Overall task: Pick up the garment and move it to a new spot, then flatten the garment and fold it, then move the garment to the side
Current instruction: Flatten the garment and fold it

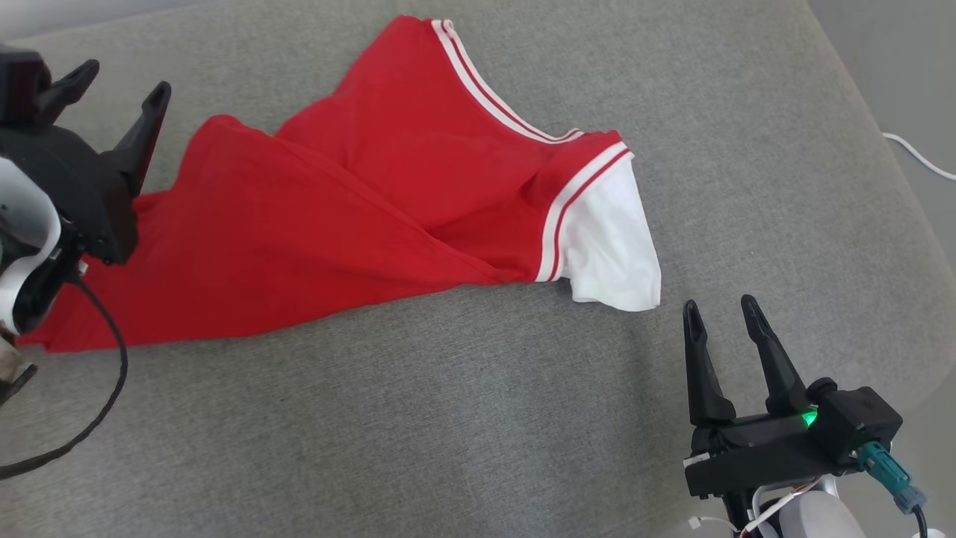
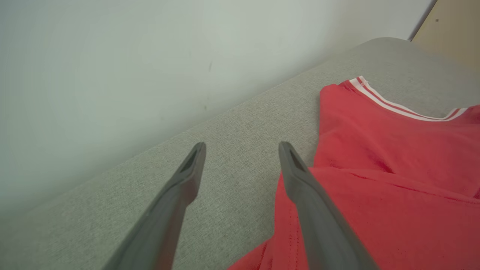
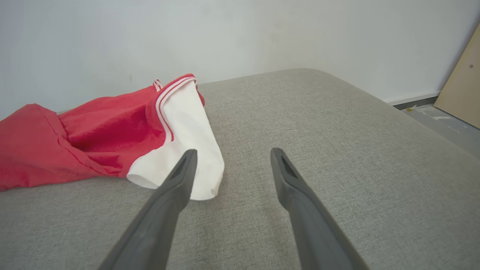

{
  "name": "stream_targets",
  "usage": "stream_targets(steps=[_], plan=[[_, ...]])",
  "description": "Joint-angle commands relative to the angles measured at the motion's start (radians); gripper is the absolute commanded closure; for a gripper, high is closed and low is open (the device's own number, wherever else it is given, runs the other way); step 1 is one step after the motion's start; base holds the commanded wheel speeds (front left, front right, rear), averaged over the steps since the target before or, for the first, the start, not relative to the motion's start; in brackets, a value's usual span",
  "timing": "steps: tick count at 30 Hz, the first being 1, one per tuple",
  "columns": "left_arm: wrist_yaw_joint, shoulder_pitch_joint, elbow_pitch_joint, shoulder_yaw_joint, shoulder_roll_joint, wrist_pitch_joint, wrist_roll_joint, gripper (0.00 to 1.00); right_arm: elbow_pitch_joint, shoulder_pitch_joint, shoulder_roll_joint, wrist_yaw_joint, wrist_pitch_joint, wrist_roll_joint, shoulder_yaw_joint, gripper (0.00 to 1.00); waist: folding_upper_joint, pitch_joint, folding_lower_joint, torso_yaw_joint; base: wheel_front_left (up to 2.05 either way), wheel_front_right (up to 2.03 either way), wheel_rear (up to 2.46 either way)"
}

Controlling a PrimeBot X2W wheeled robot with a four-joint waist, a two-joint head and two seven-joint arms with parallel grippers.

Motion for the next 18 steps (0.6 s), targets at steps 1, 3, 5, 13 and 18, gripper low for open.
stream_targets(steps=[1, 3, 5, 13, 18], plan=[[0.002, -0.025, 0.004, -0.022, 0.009, 0.014, -0.024, 0.0, -0.001, -0.013, 0.002, -0.002, -0.001, 0.01, 0.004, 0.0, -0.0002, 0.028, -0.0003, -0.029, 0.0, 0.0, 0.0], [0.002, -0.045, 0.013, -0.054, 0.015, 0.035, -0.042, 0.0, 0.0, -0.014, 0.001, -0.002, -0.001, 0.017, 0.009, 0.0, -0.0002, 0.034, -0.0003, -0.037, 0.0, 0.0, 0.0], [0.002, -0.063, 0.022, -0.093, 0.021, 0.058, -0.066, 0.0, 0.0, -0.015, 0.001, -0.002, -0.001, 0.021, 0.012, 0.0, -0.0002, 0.039, -0.0003, -0.043, 0.0, 0.0, 0.0], [0.002, -0.124, 0.039, -0.245, 0.052, 0.166, -0.14, 0.0, 0.003, -0.009, 0.001, -0.002, -0.001, 0.027, 0.011, 0.0, -0.0002, 0.038, -0.0003, -0.063, 0.0, 0.0, 0.0], [0.002, -0.16, 0.046, -0.323, 0.063, 0.241, -0.178, 0.0, 0.003, -0.007, 0.001, -0.002, -0.001, 0.022, 0.006, 0.0, -0.0002, 0.032, -0.0003, -0.068, 0.0, 0.0, 0.0]])
